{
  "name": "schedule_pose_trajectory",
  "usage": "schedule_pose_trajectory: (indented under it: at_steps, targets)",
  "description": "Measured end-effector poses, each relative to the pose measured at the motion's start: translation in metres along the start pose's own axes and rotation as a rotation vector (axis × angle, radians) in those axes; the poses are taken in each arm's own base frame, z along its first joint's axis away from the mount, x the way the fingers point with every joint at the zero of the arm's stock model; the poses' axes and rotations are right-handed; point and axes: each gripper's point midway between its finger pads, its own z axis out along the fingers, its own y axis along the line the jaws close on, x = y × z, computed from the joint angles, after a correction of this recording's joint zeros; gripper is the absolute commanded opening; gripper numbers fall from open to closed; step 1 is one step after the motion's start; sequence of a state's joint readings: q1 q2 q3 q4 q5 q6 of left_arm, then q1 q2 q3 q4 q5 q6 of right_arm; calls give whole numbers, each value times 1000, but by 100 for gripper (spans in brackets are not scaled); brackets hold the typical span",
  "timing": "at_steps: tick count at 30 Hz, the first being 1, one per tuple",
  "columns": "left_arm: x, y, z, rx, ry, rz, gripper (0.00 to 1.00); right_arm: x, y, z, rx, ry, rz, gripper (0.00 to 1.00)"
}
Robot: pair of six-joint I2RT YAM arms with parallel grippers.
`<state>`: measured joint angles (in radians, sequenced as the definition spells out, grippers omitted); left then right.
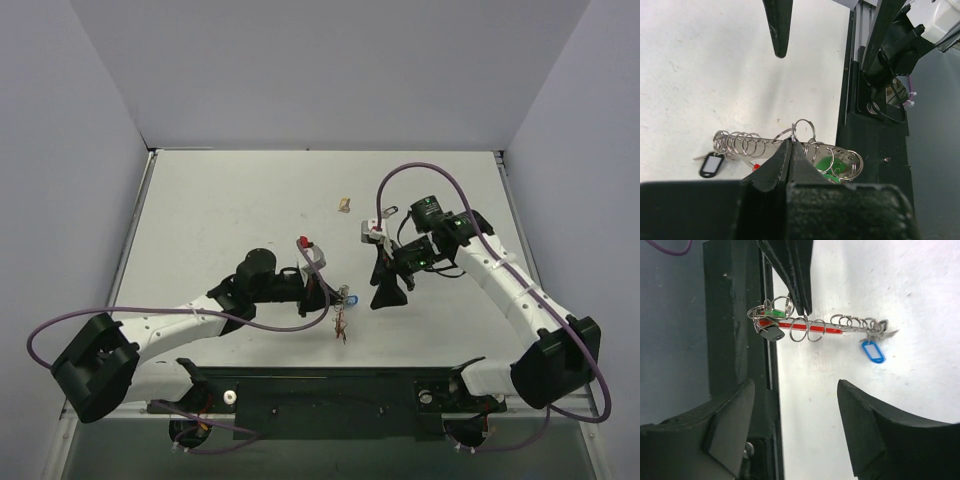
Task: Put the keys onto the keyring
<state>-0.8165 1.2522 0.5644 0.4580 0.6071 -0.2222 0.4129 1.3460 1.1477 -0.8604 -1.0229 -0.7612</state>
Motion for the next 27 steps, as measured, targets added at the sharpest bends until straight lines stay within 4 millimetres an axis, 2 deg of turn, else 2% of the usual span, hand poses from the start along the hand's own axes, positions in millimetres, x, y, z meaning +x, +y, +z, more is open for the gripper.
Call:
schedule_pose_trajectory:
  at_steps: [2,6,11,15,21,27]
  targets:
    - [-7,-1,-1,2,-14,36,0,-6,4,-8,21,-14,-93,70]
    - [-24,-4,0,8,-47,95,0,-14,18,-20,41,-37,-262,68]
    - [-35,-10,3,26,-66,118,0,-22,33,-12,-15,-36,-328,61]
    - [-35,-17,6,42,-71,109,0,-24,37,-8,-28,-34,-295,57]
    - [-35,-25,14,70,-82,98,0,-31,22,3,19,-94,-157,54]
    - [-33,-28,17,75,-85,88,0,-29,13,11,39,-129,-34,39]
